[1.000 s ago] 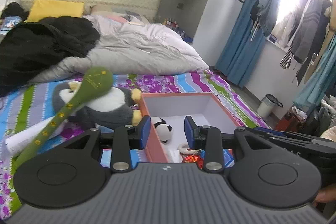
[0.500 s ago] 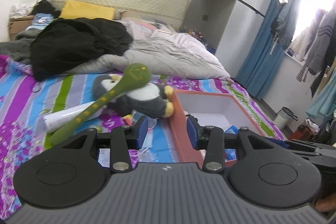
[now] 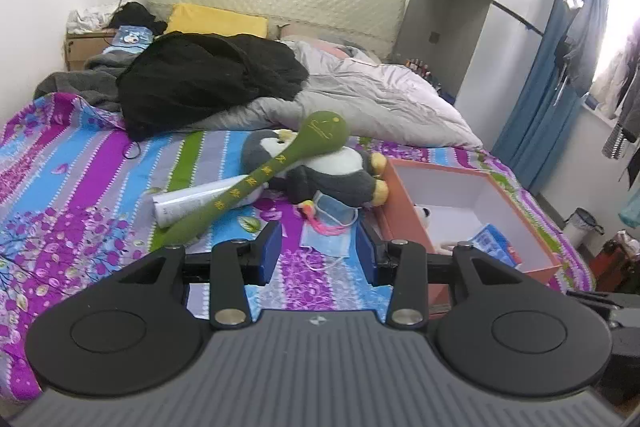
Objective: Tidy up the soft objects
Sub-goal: 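Move both tools toward the blue face mask and feathered bird toy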
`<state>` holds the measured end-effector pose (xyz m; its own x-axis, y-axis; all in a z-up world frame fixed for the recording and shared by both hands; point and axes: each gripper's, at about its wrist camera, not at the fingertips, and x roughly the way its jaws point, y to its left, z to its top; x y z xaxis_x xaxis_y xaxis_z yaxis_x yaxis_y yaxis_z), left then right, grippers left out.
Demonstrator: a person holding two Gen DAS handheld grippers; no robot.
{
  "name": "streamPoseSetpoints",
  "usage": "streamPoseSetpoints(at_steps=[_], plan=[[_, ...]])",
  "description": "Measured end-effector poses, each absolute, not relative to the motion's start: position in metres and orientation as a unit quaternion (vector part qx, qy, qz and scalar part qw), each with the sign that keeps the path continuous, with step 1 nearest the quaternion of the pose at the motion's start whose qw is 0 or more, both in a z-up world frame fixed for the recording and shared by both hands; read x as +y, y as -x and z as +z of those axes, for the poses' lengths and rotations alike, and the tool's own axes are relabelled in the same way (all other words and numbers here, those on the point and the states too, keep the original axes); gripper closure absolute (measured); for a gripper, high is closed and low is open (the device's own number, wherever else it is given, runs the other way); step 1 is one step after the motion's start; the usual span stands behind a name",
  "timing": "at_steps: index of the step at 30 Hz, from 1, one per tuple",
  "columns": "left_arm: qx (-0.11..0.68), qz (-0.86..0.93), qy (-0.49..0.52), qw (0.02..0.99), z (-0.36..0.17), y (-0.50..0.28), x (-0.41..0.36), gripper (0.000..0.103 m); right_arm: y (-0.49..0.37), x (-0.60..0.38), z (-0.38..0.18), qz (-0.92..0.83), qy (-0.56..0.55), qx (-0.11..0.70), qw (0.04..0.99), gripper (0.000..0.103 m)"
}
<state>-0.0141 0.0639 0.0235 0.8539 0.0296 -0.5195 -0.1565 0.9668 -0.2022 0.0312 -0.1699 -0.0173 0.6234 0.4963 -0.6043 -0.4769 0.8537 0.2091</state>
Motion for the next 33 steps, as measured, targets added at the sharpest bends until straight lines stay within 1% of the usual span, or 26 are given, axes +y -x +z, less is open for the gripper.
streamPoseSetpoints(at_steps=[9, 17, 21, 33], plan=[[0.261, 0.049, 0.151, 0.952, 0.018, 0.005, 0.074, 0.056, -0.042, -0.160, -0.021, 0.274, 0.019, 0.347, 0.897, 0.060], [0.290, 0.033, 0.155, 0.944, -0.002, -0.022, 0.068, 0.056, -0.061, -0.160, -0.033, 0.254, -0.009, 0.361, 0.897, 0.060], [0.299, 0.028, 0.167, 0.939, -0.013, -0.036, 0.071, 0.056, -0.072, -0.156, -0.042, 0.250, -0.005, 0.370, 0.894, 0.060], [0.360, 0.021, 0.198, 0.911, -0.073, -0.115, 0.101, 0.056, -0.139, -0.122, -0.074, 0.236, -0.003, 0.397, 0.887, 0.060]])
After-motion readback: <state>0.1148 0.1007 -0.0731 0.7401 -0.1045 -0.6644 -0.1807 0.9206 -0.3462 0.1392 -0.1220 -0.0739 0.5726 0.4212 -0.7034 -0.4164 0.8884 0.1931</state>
